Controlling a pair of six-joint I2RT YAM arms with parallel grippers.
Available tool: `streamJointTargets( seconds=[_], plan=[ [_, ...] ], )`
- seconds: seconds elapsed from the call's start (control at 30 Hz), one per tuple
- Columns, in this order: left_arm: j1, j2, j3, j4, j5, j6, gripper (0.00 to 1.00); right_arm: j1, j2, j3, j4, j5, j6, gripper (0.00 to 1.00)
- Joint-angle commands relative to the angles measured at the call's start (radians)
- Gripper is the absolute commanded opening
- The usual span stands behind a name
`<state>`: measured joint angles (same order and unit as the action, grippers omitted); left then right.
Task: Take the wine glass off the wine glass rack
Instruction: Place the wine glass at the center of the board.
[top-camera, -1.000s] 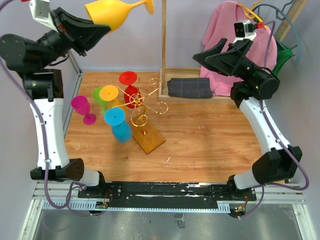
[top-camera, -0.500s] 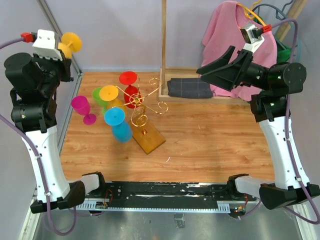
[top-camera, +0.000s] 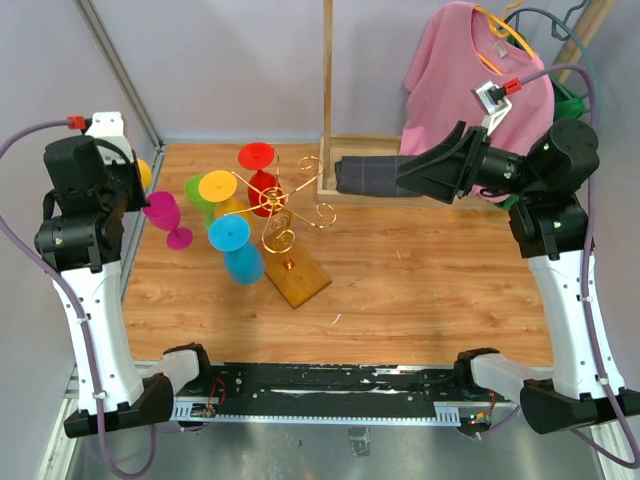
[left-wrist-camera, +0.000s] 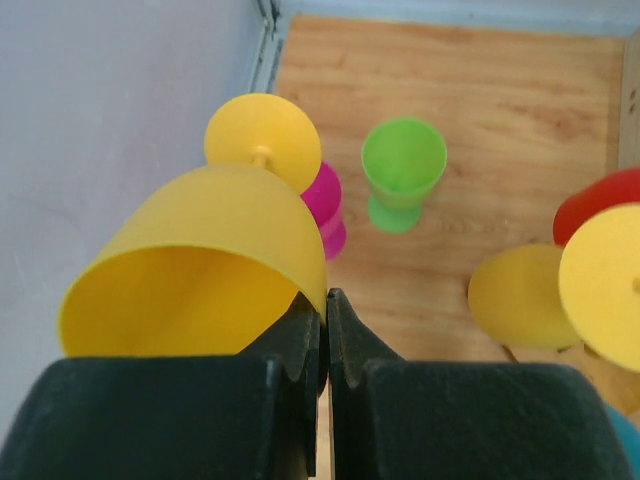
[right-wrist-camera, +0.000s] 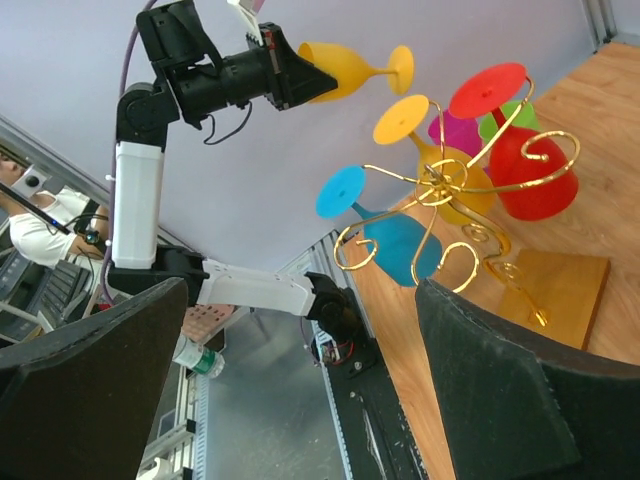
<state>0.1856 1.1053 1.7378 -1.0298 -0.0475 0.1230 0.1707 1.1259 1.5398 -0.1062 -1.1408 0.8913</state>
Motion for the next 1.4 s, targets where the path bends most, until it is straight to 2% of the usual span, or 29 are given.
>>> streamJointTargets(
  seconds=[0.0, 0.23, 0.33, 0.53, 0.73, 1.03, 1.37],
  plan=[
    [0.013, -0.070, -0.086, -0.069, 0.057, -0.018, 0.00, -0.034, -0.003, -0.012, -0.208, 0.027, -0.157, 0.98],
    [0.014, -0.113, -0.158, -0.069, 0.250, 0.028, 0.00, -0.064, 0.051, 0.085, -0.425, 0.080, -0.309, 0.99],
    [0.014, -0.119, -0.181, -0.069, 0.285, 0.016, 0.00, -0.069, 0.064, 0.118, -0.494, 0.111, -0.359, 0.99],
    [0.014, -0.160, -0.259, -0.074, 0.246, 0.033, 0.00, -0.074, 0.059, 0.116, -0.508, 0.133, -0.365, 0.99],
    [0.013, -0.224, -0.377, -0.047, 0.363, 0.095, 0.00, -0.076, 0.058, 0.097, -0.509, 0.138, -0.364, 0.98],
    [0.014, -0.237, -0.518, -0.015, 0.285, 0.146, 0.00, -0.078, 0.075, 0.143, -0.535, 0.136, -0.367, 0.98],
    [0.014, -0.224, -0.589, -0.017, 0.212, 0.177, 0.00, -0.080, 0.078, 0.159, -0.540, 0.140, -0.362, 0.99]
  ],
)
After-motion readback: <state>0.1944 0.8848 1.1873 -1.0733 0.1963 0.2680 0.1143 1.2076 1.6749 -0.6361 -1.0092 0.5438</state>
